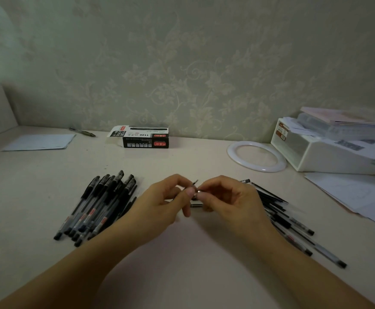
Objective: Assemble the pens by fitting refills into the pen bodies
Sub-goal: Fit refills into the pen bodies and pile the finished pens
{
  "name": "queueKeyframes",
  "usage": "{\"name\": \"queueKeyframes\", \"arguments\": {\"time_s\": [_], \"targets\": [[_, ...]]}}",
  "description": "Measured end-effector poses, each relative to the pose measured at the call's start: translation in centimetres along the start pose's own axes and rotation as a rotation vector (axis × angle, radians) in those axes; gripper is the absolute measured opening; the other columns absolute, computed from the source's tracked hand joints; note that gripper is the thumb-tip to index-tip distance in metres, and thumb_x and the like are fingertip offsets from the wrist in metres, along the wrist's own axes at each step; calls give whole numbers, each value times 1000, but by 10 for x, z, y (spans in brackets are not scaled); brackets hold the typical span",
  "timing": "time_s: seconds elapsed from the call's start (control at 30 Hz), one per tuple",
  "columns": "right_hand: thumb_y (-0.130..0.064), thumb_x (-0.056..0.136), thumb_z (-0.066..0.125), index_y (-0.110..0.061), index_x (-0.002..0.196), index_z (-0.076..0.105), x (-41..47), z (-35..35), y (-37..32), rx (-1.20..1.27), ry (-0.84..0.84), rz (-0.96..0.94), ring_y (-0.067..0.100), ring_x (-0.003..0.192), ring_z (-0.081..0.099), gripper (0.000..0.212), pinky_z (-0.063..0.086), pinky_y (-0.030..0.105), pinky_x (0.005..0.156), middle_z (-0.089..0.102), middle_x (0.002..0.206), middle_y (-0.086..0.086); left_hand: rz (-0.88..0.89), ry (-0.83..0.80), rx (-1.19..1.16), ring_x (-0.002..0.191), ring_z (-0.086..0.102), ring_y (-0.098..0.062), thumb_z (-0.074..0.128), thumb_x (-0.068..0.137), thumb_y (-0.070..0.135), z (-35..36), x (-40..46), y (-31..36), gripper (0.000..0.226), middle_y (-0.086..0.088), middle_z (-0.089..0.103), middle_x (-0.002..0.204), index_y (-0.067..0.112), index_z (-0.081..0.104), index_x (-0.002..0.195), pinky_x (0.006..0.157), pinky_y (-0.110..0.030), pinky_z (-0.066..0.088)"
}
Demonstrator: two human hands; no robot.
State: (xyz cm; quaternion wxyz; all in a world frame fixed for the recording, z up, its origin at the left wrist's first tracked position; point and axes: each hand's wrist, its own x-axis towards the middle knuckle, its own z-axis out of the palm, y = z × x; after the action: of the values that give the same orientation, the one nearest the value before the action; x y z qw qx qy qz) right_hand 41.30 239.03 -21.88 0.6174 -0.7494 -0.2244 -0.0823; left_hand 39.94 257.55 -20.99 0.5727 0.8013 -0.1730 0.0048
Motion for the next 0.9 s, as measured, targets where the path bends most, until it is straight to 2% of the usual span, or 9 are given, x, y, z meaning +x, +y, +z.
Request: {"name": "queueKeyframes", "arguments": {"time_s": [0.07,0.17,0.27,0.37,0.47,0.57,0.73,0.83,0.9], "targets": [[-10,82,77,-18,86,74,2,-3,1,-14,74,20,15,67,70,9,56,21,64,74,77,1,32,18,140,46,49,-1,47,97,37,-2,-1,-1,17,5,64,68,39,58,109,47,-12,39],[-11,82,78,-18,86,74,2,-6,3,-69,98,31,14,66,70,9,56,21,65,73,76,-1,58,15,231,53,54,-2,47,98,36,-3,-2,-2,17,7,62,68,46,59,106,52,-11,41],[-11,83,76,-17,89,74,0,-5,3,-138,24,4,12,70,70,8,57,21,68,73,77,-4,62,4,256,54,56,-3,50,97,34,-2,-3,-2,15,6,63,68,45,60,100,50,-11,40],[-11,83,76,-16,90,74,-1,-4,3,-167,26,-9,11,69,70,8,57,22,68,73,77,-4,63,-6,294,53,55,-2,50,96,35,-4,-3,-3,14,7,63,69,46,59,98,47,-11,38],[-11,84,75,-16,90,74,0,-7,2,-157,29,-3,10,71,70,8,56,21,69,73,78,-5,77,-14,334,55,58,-3,49,96,38,-4,-4,-3,13,8,64,73,47,58,98,48,-12,40],[-10,83,75,-16,90,76,-1,-8,0,-228,-37,-49,11,77,70,9,57,24,73,73,80,-7,104,-21,369,56,58,-3,50,95,39,-4,-4,-5,11,10,65,74,46,58,98,49,-13,41],[-11,82,77,-18,88,76,-1,-5,2,-294,-55,-123,9,76,69,9,53,18,69,72,80,-10,155,-3,505,59,58,-2,53,92,44,-4,-4,-6,10,19,64,74,41,58,99,54,-12,42],[-15,83,77,-18,88,76,-1,-6,3,-301,-57,-124,9,76,69,7,53,19,69,71,80,-12,168,13,501,64,59,-3,51,91,47,-5,-4,-3,13,17,64,74,38,61,94,56,-16,44],[-18,83,77,-20,88,76,-1,-6,3,-282,-60,-103,10,76,69,7,55,23,69,72,80,-12,190,7,516,65,57,-7,47,95,41,-5,-4,-1,18,12,62,72,38,61,84,57,-21,44]]}}
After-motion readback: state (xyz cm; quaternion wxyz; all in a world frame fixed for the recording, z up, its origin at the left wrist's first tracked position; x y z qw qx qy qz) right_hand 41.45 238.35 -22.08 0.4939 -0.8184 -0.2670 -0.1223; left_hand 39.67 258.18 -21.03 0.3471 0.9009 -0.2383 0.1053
